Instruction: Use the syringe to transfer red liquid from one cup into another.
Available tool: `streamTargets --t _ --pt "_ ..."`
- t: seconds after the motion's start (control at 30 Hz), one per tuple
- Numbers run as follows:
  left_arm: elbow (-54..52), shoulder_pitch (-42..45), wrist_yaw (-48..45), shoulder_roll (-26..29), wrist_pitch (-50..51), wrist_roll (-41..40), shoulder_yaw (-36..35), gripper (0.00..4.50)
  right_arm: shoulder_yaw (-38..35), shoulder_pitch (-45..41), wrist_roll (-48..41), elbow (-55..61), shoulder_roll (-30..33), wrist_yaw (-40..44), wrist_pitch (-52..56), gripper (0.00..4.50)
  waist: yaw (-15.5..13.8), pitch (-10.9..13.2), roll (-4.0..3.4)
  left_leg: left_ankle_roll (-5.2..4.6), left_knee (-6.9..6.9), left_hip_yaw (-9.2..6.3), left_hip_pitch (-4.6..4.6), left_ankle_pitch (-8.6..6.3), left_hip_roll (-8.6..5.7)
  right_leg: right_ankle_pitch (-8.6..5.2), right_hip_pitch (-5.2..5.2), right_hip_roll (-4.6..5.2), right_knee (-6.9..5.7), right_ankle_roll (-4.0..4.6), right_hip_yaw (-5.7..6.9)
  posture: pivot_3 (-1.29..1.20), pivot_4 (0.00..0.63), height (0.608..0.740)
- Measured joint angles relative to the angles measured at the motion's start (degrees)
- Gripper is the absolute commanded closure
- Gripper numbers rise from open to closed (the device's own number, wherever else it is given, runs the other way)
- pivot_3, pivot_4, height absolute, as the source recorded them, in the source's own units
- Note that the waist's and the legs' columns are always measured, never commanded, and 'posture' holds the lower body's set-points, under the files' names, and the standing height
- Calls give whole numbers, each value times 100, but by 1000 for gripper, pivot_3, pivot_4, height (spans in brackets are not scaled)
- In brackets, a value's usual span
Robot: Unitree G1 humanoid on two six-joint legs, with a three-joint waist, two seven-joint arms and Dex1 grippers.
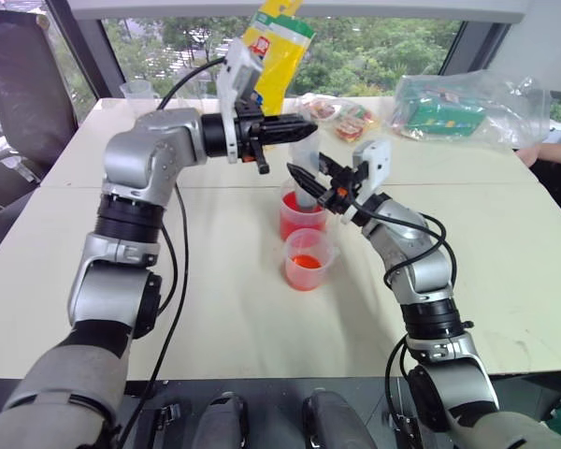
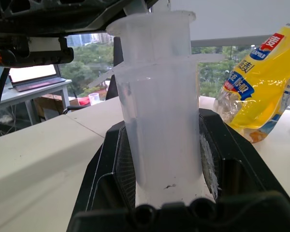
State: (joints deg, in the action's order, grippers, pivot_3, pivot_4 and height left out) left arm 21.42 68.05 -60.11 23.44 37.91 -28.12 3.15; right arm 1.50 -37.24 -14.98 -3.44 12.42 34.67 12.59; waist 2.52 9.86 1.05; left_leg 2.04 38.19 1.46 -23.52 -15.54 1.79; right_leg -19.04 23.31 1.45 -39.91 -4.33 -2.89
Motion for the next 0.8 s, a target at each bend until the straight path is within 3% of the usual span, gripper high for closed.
streamTargets --t 0.73,0.8 --pt "30 147 4 16 -123 45 -22 4438 -18 -60 -27 -34 10 18 67 3087 0 0 0 0 0 0 0 0 0 0 0 0 0 0 0 0 150 740" --pt "-32 144 20 21 -122 47 -34 3816 -27 -103 -79 -17 26 18 154 3087 0 0 0 0 0 0 0 0 0 0 1 0 -1 0 0 0 150 740"
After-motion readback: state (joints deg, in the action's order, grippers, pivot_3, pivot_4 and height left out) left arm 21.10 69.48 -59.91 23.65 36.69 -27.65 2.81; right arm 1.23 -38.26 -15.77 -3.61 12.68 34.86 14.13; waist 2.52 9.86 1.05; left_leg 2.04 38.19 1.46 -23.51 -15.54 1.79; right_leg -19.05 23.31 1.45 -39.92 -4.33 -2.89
